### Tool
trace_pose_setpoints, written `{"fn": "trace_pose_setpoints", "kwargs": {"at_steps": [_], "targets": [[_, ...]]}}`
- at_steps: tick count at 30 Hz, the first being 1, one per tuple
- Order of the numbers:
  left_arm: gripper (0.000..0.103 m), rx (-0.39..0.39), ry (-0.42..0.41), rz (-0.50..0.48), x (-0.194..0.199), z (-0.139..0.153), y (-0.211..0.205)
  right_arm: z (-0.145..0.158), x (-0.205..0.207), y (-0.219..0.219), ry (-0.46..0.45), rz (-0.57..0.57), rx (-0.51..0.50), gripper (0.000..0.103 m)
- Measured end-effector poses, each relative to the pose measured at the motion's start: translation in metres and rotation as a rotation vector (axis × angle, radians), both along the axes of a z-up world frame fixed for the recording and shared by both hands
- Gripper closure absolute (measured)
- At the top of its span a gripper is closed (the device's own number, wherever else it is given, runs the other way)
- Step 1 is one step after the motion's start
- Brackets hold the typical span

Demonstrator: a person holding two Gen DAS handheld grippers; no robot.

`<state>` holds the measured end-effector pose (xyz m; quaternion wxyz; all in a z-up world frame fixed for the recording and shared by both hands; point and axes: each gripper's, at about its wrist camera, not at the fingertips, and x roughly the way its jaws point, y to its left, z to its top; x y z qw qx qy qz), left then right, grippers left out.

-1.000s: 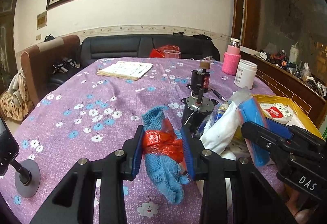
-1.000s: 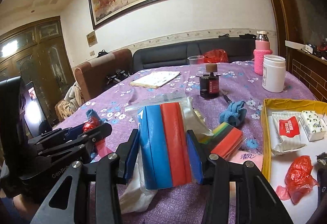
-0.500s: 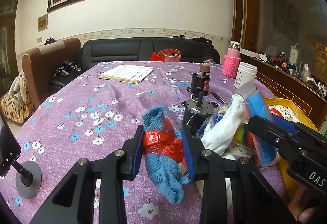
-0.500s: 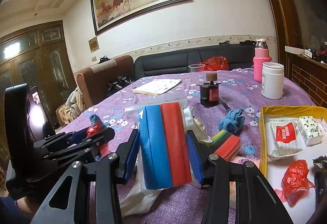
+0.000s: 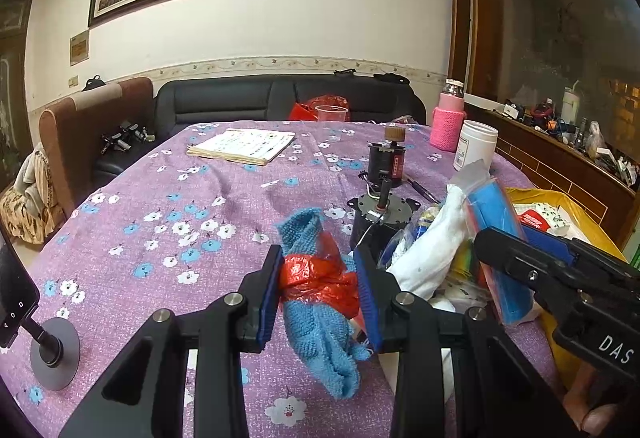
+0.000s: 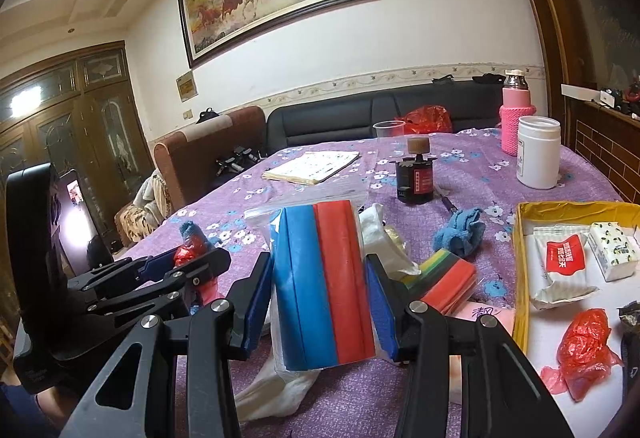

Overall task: Organize soft objects
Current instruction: 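Carry the blue cloth with the left gripper while the right carries the sponge bag toward the tray, then lower both held items into the tray and open both grippers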

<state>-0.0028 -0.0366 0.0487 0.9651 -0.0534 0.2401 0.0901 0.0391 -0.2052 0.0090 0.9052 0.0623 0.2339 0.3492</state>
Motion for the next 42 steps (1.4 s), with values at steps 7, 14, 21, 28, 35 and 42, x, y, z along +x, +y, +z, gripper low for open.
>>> {"fn": "trace_pose_setpoints", "kwargs": {"at_steps": [7,14,21,28,35,42], "targets": [[0.069,-0.008,0.007,0.004,0.002,0.000,0.002,0.001,0.000,-0.003,0.005,0.003,0.016,0.053],[0.069,0.001,0.025,0.013,0.002,0.000,-0.001,0.007,-0.006,-0.008,-0.029,-0.021,0.029,0.053],[0.069,-0.011,0.044,-0.022,-0.011,0.010,-0.023,0.018,-0.013,-0.030,-0.001,-0.030,0.062,0.053],[0.069,-0.005,0.039,-0.051,-0.015,0.024,-0.040,0.037,-0.021,-0.068,0.021,-0.043,0.125,0.053],[0.069,-0.014,0.041,-0.092,-0.011,0.032,-0.058,0.044,-0.022,-0.103,0.031,-0.105,0.142,0.053],[0.069,-0.033,0.065,-0.175,0.006,0.039,-0.087,0.047,-0.012,-0.146,0.073,-0.178,0.170,0.053]]}}
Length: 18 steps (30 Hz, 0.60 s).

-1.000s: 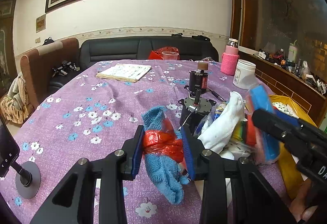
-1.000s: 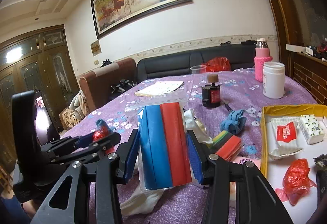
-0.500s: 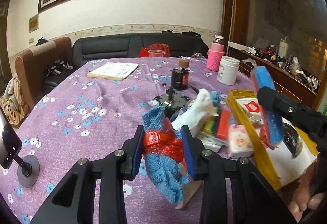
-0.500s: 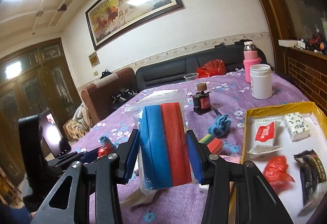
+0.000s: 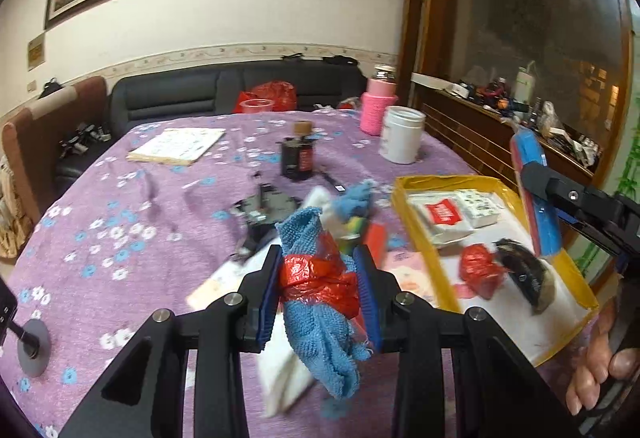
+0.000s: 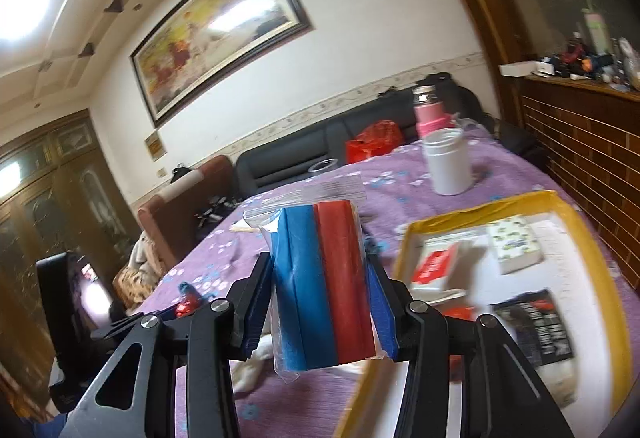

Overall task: Organize soft objects
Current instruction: 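Lower both held items into the tray and open both grippers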

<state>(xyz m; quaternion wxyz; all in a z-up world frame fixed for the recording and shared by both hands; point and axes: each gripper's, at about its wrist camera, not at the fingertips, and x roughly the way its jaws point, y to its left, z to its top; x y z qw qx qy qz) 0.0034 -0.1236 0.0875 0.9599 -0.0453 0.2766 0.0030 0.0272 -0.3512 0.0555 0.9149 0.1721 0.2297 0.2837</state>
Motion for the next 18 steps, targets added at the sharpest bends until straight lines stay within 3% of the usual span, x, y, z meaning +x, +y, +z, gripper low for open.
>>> {"fn": "trace_pose_setpoints", "kwargs": {"at_steps": [6,14,18], "targets": [[0.069,-0.022,0.034,-0.114,0.027,0.006,-0.044,-0.002,0.027,-0.047,0.089,-0.059,-0.005,0.054],[0.069,-0.070,0.130,-0.258,0.063,-0.007,-0.105,0.007,0.058,-0.085,0.122,-0.148,-0.144,0.054],[0.069,-0.056,0.178,-0.309,0.070,-0.022,-0.131,-0.007,0.076,-0.094,0.180,-0.173,-0.184,0.054]]}}
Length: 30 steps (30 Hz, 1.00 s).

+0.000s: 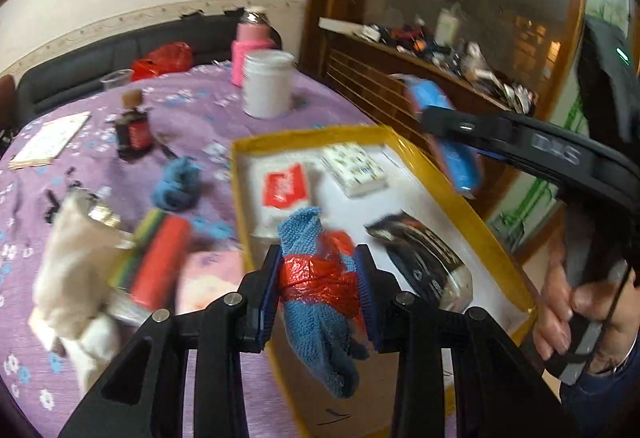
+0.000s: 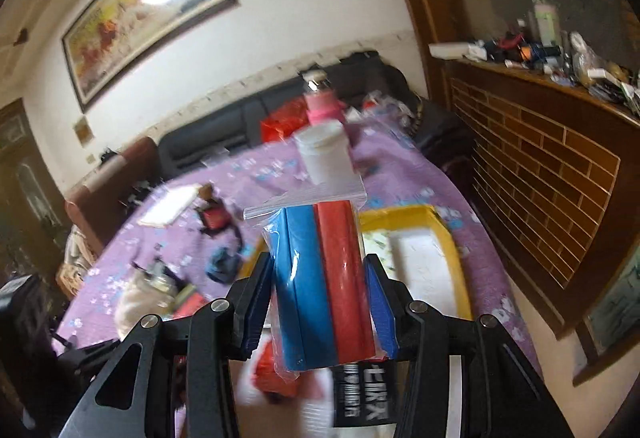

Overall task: Organize soft objects
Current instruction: 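Lower both held items into the tray and open both grippers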

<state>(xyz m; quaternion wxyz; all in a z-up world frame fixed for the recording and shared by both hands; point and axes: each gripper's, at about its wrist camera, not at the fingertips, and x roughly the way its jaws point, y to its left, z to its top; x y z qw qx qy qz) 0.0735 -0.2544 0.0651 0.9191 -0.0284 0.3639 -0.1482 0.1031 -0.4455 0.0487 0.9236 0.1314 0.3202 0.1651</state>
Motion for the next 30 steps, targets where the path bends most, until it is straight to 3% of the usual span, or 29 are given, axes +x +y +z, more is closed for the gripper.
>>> {"fn": "trace_pose_setpoints", "kwargs": {"at_steps": [6,19,22,24,30], "targets": [[0.069,0.027,0.041,-0.043,0.002,-0.016,-0.021,-0.032,0.024,-0.010,0.137,-0.017,-0.007,0.054],[0.068,0.064,0.062,-0.076,0.003,-0.031,-0.033,-0.055,0.034,-0.009,0.205,-0.035,-0.041,0.053],[0.063,0.064,0.057,-0.086,0.001,-0.029,-0.033,-0.055,0.034,-0.009,0.212,-0.037,-0.037,0.052],[0.052,0.061,0.047,-0.085,-0.002,-0.027,-0.033,-0.054,0.033,-0.007,0.210,-0.037,-0.045,0.052],[0.046,0.051,0.032,-0.093,-0.007,-0.019,-0.029,-0.043,0.023,-0.008,0.172,-0.055,-0.048,0.045]]}}
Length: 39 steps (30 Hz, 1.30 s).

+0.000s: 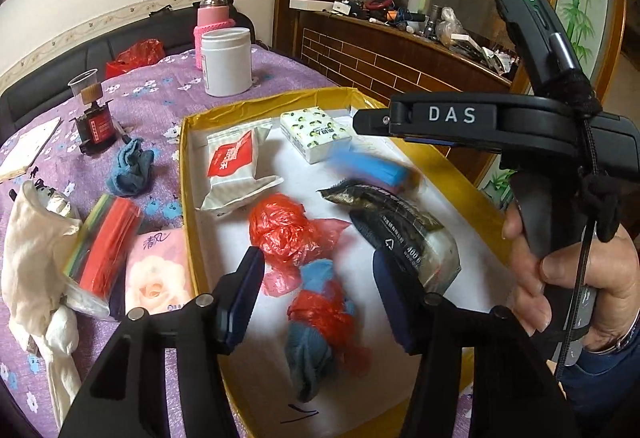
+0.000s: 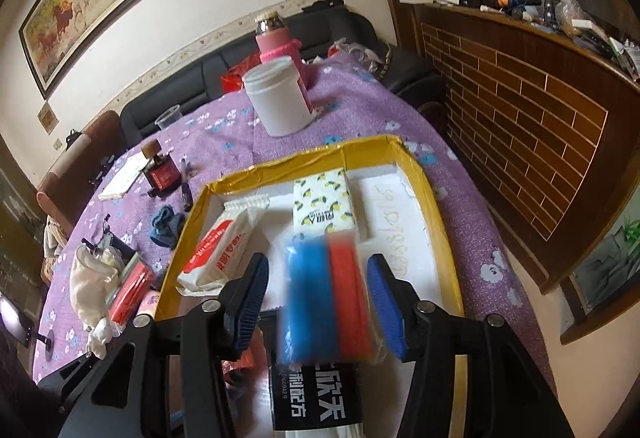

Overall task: Organize soft objects
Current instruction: 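Lower both held items into the tray and open both grippers, then grasp the white towel with the right gripper while the left grasps the cream tissue pack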

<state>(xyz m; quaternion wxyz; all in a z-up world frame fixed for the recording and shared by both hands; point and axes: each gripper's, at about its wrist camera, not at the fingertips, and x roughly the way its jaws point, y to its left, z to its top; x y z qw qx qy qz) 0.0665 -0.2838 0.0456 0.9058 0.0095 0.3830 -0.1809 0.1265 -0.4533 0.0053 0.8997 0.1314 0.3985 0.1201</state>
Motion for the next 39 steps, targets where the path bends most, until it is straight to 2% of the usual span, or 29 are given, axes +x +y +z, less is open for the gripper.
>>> {"fn": "trace_pose_setpoints", "kwargs": {"at_steps": [3,9,11,16,23,27,29,32,36,39], "targets": [[0.041,-0.014,-0.017,0.001,-0.004,0.006,0.003,0.008,-0.006,0.000,-0.027,-0.006,-0.004,0.042],[0.041,-0.027,-0.093,0.021,-0.022,0.028,0.016,0.033,-0.024,0.009,-0.097,0.021,0.033,0.041],[0.041,-0.038,-0.113,0.032,-0.029,0.036,0.025,0.042,-0.031,0.017,-0.124,0.046,0.049,0.037],[0.040,-0.070,-0.146,0.091,-0.045,0.051,0.060,0.059,-0.041,0.046,-0.184,0.095,0.048,0.034],[0.037,-0.111,-0.153,0.263,-0.079,0.048,0.151,0.062,-0.046,0.113,-0.184,0.239,0.072,0.034],[0.036,-0.074,-0.142,0.429,-0.101,0.028,0.212,0.063,-0.053,0.163,-0.199,0.355,0.064,0.031],[0.036,-0.060,-0.130,0.494,-0.109,0.019,0.237,0.061,-0.059,0.193,-0.210,0.412,0.039,0.025],[0.036,-0.061,-0.112,0.563,-0.118,0.009,0.267,0.056,-0.063,0.237,-0.216,0.490,0.004,0.025],[0.036,-0.088,-0.102,0.582,-0.122,0.006,0.288,0.041,-0.059,0.287,-0.203,0.550,-0.052,0.025],[0.035,-0.096,-0.092,0.574,-0.126,0.003,0.294,0.026,-0.057,0.319,-0.228,0.555,-0.198,0.025]]}}
